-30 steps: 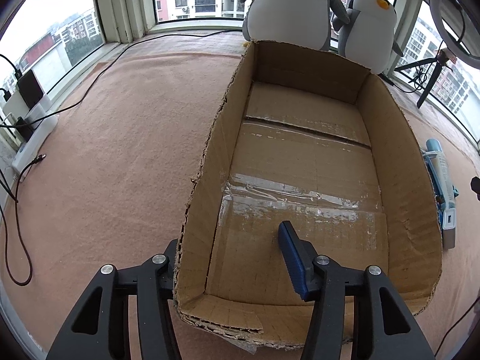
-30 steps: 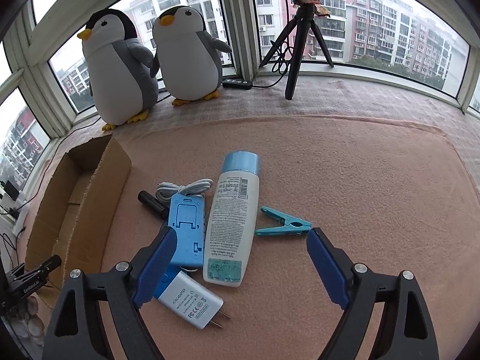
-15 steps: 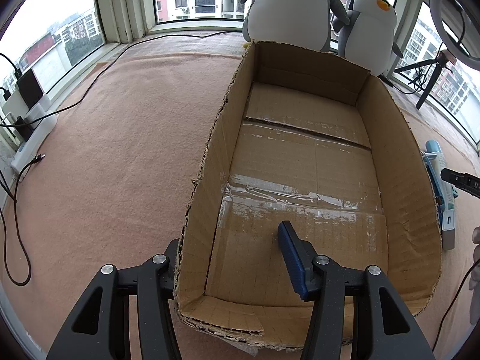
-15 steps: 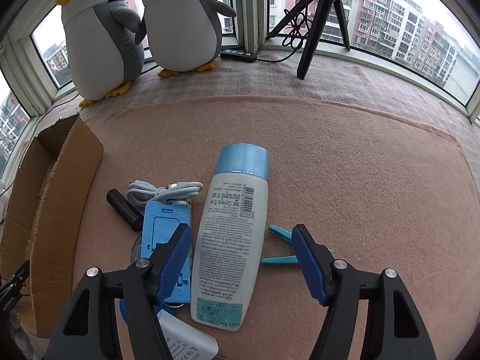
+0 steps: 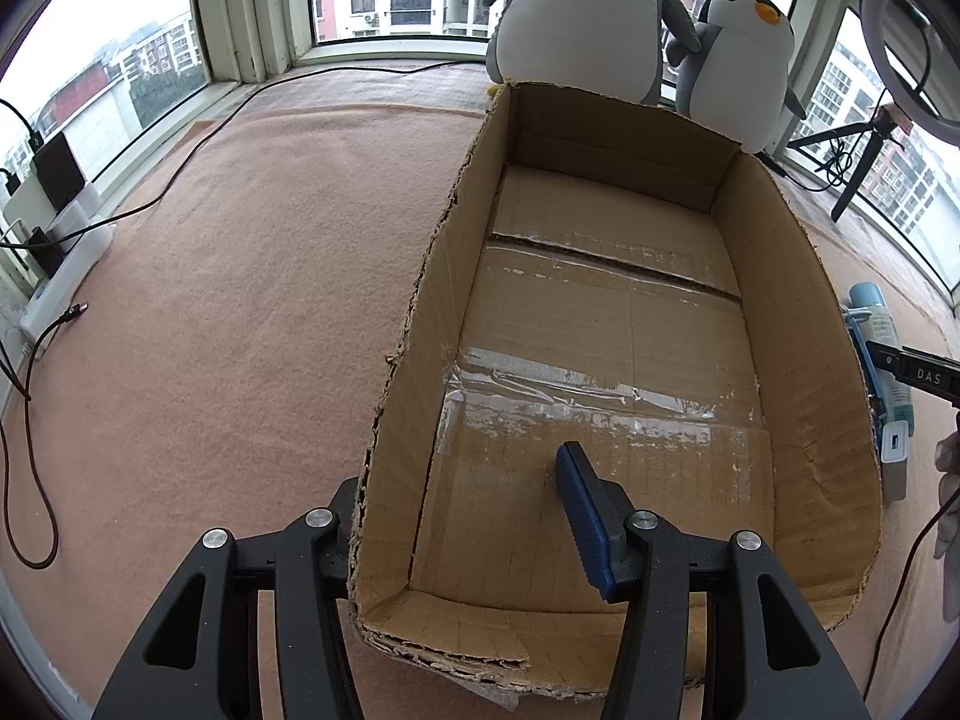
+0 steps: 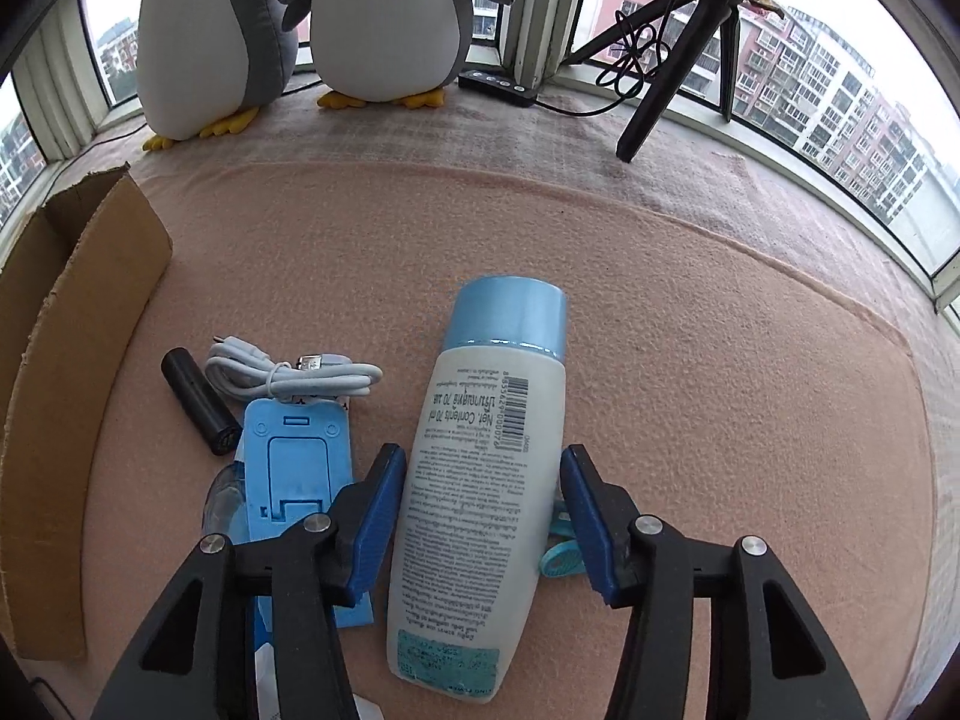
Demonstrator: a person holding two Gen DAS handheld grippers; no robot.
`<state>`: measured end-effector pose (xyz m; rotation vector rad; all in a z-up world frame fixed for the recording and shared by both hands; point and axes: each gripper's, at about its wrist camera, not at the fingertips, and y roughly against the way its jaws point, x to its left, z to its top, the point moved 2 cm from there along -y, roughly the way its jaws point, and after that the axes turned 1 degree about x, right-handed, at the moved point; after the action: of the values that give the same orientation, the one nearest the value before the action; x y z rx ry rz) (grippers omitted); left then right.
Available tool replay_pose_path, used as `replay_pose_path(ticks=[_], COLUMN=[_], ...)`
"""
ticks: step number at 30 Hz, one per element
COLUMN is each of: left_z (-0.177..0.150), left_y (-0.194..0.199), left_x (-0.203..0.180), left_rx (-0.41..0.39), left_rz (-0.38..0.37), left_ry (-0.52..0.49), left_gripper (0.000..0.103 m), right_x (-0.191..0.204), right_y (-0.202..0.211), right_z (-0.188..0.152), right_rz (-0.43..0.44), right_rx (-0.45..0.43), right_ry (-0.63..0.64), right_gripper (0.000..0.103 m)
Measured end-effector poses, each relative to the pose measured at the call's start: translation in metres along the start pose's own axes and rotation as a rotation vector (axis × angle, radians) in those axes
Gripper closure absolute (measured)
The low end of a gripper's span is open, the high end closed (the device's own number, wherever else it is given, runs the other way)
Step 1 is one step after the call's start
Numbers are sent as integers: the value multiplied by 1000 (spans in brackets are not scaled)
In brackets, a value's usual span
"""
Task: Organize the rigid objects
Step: 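Close the right gripper around the lotion bottle and lift it, then carry the bottle over the cardboard box and release it inside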
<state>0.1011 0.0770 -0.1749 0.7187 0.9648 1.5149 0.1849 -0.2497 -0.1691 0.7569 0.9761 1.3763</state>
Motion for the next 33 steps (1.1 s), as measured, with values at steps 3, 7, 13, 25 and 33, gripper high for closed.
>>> replay_pose_path(ticks=[3, 7, 13, 25, 33], left_z=[0, 0, 0, 0, 0], left_y=[0, 0, -1, -1, -1], left_x=[1, 1, 0, 1, 1], left_rx=[-1, -3, -2, -3, -3], left_rz=[-1, 1, 0, 1, -1], left_ry=[3, 3, 4, 2, 4], left_gripper=[48, 48, 48, 48, 48], right_x=[-15, -17, 4, 0, -28], right_y=[-1, 0, -2, -9, 4], right_z=[1, 1, 6, 17, 13], right_rz=[22, 36, 57, 109, 207], right_rx=[1, -4, -12, -43, -60], right_ry=[-35, -35, 30, -13, -143], right_gripper=[56, 59, 58, 59, 59])
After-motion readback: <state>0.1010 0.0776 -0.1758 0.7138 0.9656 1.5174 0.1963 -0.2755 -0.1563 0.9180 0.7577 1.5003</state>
